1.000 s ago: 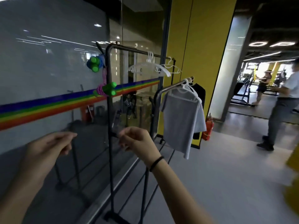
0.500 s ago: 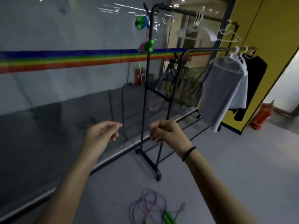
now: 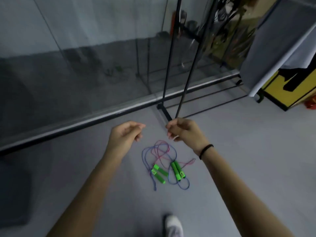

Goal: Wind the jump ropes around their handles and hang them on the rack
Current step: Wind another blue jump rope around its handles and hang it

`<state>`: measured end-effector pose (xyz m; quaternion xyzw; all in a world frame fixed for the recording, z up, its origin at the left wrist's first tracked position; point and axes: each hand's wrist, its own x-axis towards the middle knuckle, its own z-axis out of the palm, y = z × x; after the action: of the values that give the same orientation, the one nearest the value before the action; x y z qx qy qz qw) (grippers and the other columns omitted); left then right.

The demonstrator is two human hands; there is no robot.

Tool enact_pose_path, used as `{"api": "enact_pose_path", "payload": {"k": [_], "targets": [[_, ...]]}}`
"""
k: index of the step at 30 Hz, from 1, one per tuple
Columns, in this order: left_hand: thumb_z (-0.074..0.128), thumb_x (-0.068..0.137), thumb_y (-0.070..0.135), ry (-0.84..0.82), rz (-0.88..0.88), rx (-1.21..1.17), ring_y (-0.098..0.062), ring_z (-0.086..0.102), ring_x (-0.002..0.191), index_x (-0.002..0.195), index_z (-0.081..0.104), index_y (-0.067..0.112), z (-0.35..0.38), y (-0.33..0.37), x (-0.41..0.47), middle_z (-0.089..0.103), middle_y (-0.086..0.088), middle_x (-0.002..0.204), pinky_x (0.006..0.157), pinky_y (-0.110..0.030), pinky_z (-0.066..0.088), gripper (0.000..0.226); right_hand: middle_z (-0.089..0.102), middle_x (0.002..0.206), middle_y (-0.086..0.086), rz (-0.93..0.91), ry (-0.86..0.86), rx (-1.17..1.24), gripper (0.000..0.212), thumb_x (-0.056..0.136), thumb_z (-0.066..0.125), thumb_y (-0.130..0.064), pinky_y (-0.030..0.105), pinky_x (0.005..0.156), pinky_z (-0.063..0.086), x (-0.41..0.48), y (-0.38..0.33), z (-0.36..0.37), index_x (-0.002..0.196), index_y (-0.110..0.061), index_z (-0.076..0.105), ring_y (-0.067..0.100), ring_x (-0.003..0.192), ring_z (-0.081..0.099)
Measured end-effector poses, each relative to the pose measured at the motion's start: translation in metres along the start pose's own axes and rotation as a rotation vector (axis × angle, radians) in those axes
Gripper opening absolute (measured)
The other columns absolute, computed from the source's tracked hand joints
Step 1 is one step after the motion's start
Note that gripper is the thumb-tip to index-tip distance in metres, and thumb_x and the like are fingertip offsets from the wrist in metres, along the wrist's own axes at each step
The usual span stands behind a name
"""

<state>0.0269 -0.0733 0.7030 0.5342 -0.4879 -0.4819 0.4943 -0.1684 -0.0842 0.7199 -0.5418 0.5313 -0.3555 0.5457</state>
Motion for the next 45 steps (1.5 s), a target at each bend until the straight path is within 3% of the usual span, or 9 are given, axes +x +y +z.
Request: {"api": "enact_pose_path", "payload": {"k": [7, 11, 18, 22, 25, 29, 39, 42, 45], "targets": [[0.056, 0.086, 0.000, 0.068, -0.089, 0.010, 0.000, 0.047, 0.039, 0.075, 0.065, 0.007, 0.084, -0.144, 0.001, 0.057, 0.008, 0.042, 0.046, -0.007, 0.038, 0.016, 0.057, 0.061, 0.004, 0.119, -0.078, -0.038, 0.026, 0.089, 0.047, 0.001, 0.011, 0.044, 0.040, 0.035, 0.163, -0.052, 0.073, -0.016, 0.057, -0.001, 0.042, 0.051], [0.057, 0.086, 0.000, 0.107, -0.110, 0.007, 0.000, 0.047, 0.038, 0.070, 0.064, 0.009, 0.120, -0.257, 0.017, 0.057, 0.007, 0.041, 0.045, -0.008, 0.039, 0.019, 0.056, 0.060, 0.004, 0.137, -0.082, -0.086, 0.023, 0.090, 0.048, 0.000, 0.012, 0.044, 0.039, 0.073, 0.293, -0.067, 0.074, -0.014, 0.056, -0.001, 0.041, 0.051], [0.051, 0.087, -0.007, 0.089, -0.043, 0.038, 0.000, 0.049, 0.041, 0.086, 0.066, -0.002, 0.155, -0.470, 0.050, 0.056, 0.008, 0.042, 0.047, -0.009, 0.042, 0.016, 0.056, 0.058, 0.006, 0.093, 0.022, -0.196, 0.011, 0.088, 0.052, -0.002, 0.011, 0.040, 0.040, 0.171, 0.544, -0.069, 0.079, -0.008, 0.057, -0.001, 0.037, 0.051], [0.051, 0.088, -0.005, 0.086, -0.011, 0.074, 0.000, 0.049, 0.043, 0.082, 0.066, 0.002, 0.155, -0.560, 0.064, 0.057, 0.005, 0.048, 0.049, -0.009, 0.043, 0.017, 0.058, 0.069, 0.014, 0.164, 0.162, -0.484, 0.017, 0.084, 0.053, -0.014, 0.036, 0.067, 0.047, 0.223, 0.701, -0.062, 0.076, -0.002, 0.061, 0.023, 0.068, 0.060], [0.051, 0.089, -0.003, 0.108, -0.009, 0.100, -0.001, 0.049, 0.044, 0.089, 0.066, -0.002, 0.150, -0.599, 0.067, 0.055, -0.006, 0.058, 0.050, -0.009, 0.043, 0.015, 0.064, 0.098, 0.023, 0.265, 0.222, -0.687, 0.029, 0.086, 0.053, -0.030, 0.035, 0.077, 0.044, 0.233, 0.783, -0.055, 0.093, -0.003, 0.059, 0.035, 0.096, 0.060], [0.053, 0.089, 0.000, 0.109, -0.042, 0.112, -0.002, 0.050, 0.045, 0.090, 0.067, -0.003, 0.147, -0.615, 0.064, 0.055, -0.004, 0.057, 0.051, -0.010, 0.044, 0.014, 0.045, 0.123, 0.023, 0.431, 0.253, -0.784, 0.046, 0.089, 0.050, -0.031, 0.043, 0.097, 0.039, 0.223, 0.836, -0.047, 0.123, -0.002, 0.041, 0.039, 0.117, 0.044], [0.054, 0.088, 0.001, 0.107, -0.093, 0.118, -0.003, 0.050, 0.045, 0.088, 0.068, 0.000, 0.138, -0.624, 0.079, 0.057, 0.006, 0.049, 0.052, -0.011, 0.044, 0.014, 0.050, 0.114, 0.011, 0.543, 0.426, -1.120, 0.034, 0.087, 0.052, -0.027, 0.043, 0.088, 0.040, 0.236, 0.875, -0.041, 0.116, -0.020, 0.036, 0.030, 0.106, 0.052], [0.053, 0.088, 0.000, 0.082, -0.094, 0.127, -0.004, 0.050, 0.047, 0.089, 0.068, 0.000, 0.138, -0.619, 0.082, 0.058, 0.006, 0.050, 0.053, -0.012, 0.045, 0.014, 0.052, 0.111, 0.016, 0.501, 0.487, -0.891, 0.036, 0.084, 0.058, -0.021, 0.047, 0.084, 0.046, 0.233, 0.860, -0.039, 0.104, -0.014, 0.029, 0.038, 0.102, 0.057], [0.054, 0.088, 0.001, 0.085, -0.084, 0.101, -0.005, 0.051, 0.049, 0.090, 0.068, -0.002, 0.138, -0.608, 0.084, 0.058, 0.006, 0.051, 0.054, -0.012, 0.045, 0.014, 0.055, 0.103, 0.021, 0.293, 0.455, -0.638, 0.051, 0.072, 0.071, -0.020, 0.045, 0.073, 0.046, 0.226, 0.811, -0.032, 0.096, -0.009, 0.027, 0.043, 0.095, 0.059]]}}
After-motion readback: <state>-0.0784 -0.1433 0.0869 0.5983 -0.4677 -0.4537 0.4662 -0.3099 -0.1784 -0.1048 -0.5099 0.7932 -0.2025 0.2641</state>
